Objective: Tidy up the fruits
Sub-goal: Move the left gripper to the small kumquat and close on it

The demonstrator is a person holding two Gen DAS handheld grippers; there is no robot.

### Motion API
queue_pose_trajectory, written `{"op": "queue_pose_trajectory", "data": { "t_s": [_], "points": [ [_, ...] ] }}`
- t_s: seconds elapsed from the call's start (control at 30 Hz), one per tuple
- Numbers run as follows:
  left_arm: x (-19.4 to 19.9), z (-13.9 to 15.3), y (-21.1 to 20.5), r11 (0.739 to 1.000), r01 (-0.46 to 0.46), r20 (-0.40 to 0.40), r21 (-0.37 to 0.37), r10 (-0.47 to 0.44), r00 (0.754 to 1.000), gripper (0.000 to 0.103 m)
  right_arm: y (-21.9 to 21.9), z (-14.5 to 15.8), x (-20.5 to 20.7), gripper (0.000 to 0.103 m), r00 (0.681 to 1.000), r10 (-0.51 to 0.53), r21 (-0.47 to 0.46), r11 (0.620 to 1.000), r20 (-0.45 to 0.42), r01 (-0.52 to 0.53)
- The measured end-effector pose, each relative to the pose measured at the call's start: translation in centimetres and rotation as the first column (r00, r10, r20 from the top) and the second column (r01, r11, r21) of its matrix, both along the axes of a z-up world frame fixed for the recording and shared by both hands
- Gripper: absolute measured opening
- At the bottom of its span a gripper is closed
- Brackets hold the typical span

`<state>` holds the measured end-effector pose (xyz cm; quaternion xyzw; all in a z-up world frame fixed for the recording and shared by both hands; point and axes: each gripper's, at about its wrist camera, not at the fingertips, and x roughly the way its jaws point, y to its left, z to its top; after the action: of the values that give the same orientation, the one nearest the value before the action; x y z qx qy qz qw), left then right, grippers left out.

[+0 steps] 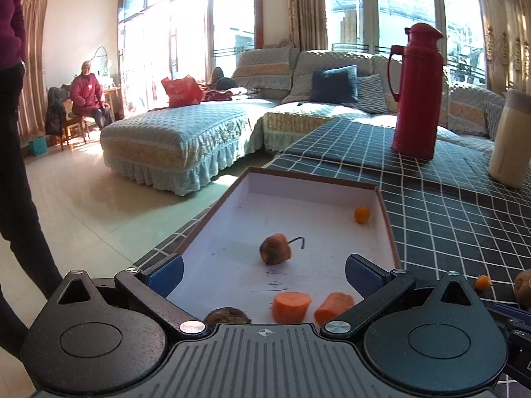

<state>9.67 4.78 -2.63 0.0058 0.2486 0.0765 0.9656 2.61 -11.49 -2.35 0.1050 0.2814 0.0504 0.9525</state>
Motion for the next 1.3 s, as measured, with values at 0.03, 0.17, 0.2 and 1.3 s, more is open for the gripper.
{"op": "queue_pose_trajectory", "data": {
  "t_s": [0.03, 0.17, 0.2, 1.3],
  "points": [
    [0.1, 0.1, -1.0, 1.000, 0.024, 0.001, 0.008, -0.024, 1.000, 0.103, -1.1, -0.1, -0.5, 0.032, 1.000, -0.028, -0.006, 1.000, 0.002, 0.028],
    [0.7, 0.4, -6.3, 0.991, 0.130, -0.022, 0.035, -0.130, 0.991, 0.103, -5.5, -0.6, -2.2, 0.035, 0.989, -0.147, -0.027, 0.989, 0.009, 0.147],
    [1.0, 0.4, -7.5, 0.988, 0.150, -0.032, 0.037, -0.149, 0.988, 0.103, -6.4, -0.8, -2.5, 0.035, 0.985, -0.172, -0.027, 0.985, 0.008, 0.172],
    [3.7, -3.3, -20.9, 0.942, 0.214, -0.055, 0.257, -0.207, 0.977, 0.080, -16.0, -2.4, -8.0, 0.050, 0.930, -0.367, 0.026, 0.930, 0.027, 0.367]
  ]
}}
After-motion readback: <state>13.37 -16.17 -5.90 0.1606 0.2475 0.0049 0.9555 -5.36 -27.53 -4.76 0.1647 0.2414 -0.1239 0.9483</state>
